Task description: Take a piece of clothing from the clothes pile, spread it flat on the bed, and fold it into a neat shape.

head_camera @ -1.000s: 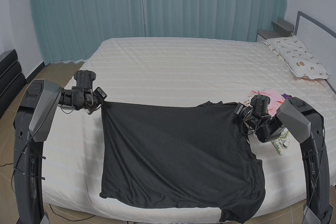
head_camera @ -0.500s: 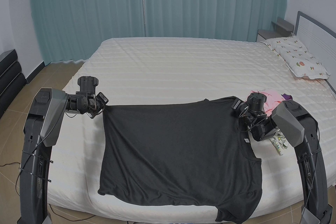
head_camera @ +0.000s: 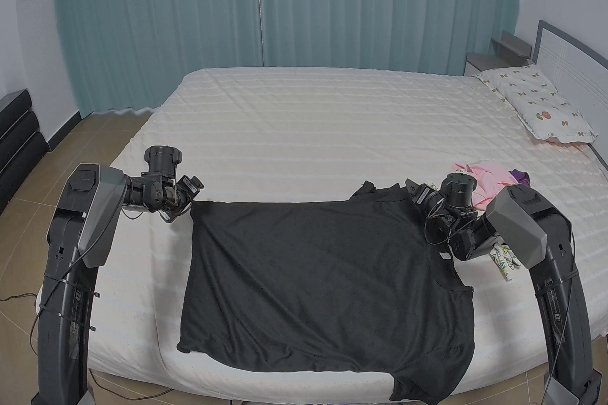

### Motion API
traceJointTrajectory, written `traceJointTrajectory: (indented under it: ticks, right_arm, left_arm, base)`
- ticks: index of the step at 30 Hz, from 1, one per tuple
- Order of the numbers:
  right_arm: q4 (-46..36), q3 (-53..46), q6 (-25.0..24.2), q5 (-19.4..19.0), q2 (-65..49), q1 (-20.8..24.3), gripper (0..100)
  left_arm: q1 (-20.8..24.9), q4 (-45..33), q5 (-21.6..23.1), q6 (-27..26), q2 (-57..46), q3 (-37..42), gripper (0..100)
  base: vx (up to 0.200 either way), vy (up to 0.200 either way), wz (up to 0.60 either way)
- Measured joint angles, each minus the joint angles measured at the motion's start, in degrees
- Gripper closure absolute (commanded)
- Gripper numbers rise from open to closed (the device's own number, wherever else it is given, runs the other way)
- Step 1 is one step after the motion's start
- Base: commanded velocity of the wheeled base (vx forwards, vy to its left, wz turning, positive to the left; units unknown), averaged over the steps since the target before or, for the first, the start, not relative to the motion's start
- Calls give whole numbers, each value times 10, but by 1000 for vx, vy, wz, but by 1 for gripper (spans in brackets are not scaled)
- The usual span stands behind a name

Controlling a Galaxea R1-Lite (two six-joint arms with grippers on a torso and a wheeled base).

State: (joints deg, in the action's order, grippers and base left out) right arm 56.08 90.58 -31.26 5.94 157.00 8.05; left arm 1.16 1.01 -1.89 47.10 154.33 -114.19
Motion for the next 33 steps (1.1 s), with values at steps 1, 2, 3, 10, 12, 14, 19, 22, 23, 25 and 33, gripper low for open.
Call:
traceJointTrajectory:
  ticks: [1, 2, 3, 10, 12, 14, 19, 22, 23, 25, 33]
  right_arm:
    - [1, -6, 0, -2, -5, 0, 0]
    - [8, -41, 0, -16, -27, -2, 0]
    - [10, -57, -1, -22, -36, -2, 0]
    - [36, -186, -1, -50, -110, -1, 0]
    - [46, -218, -1, -53, -128, 0, 0]
    - [57, -256, -1, -56, -150, 2, 0]
    - [81, -344, -2, -60, -195, 6, 0]
    - [93, -388, -5, -61, -216, 8, 0]
    - [102, -412, -8, -61, -226, 10, 0]
    - [116, -450, -15, -61, -241, 12, 0]
    - [196, -605, -40, -57, -285, 19, 0]
  left_arm:
    - [-1, -1, 0, 0, -1, 2, 0]
    - [-6, -4, 5, 3, -9, 12, 0]
    - [-8, -4, 9, 3, -15, 20, 0]
    - [-18, 10, 55, 4, -84, 145, 0]
    - [-20, 24, 67, 4, -107, 192, 0]
    - [-22, 45, 79, 4, -135, 250, 0]
    - [-23, 107, 99, 3, -197, 390, 0]
    - [-20, 141, 106, 3, -226, 463, 0]
    - [-17, 163, 108, 2, -241, 501, 0]
    - [-10, 197, 111, 2, -261, 562, 0]
    - [47, 368, 111, 2, -315, 793, 0]
  base:
    - [0, 0, 0]
    - [0, 0, 0]
    - [0, 0, 0]
    - [0, 0, 0]
    - [0, 0, 0]
    - [-100, 0, 0]
    - [-200, 0, 0]
    - [-200, 0, 0]
    - [0, 0, 0]
    - [0, 0, 0]
    - [0, 0, 0]
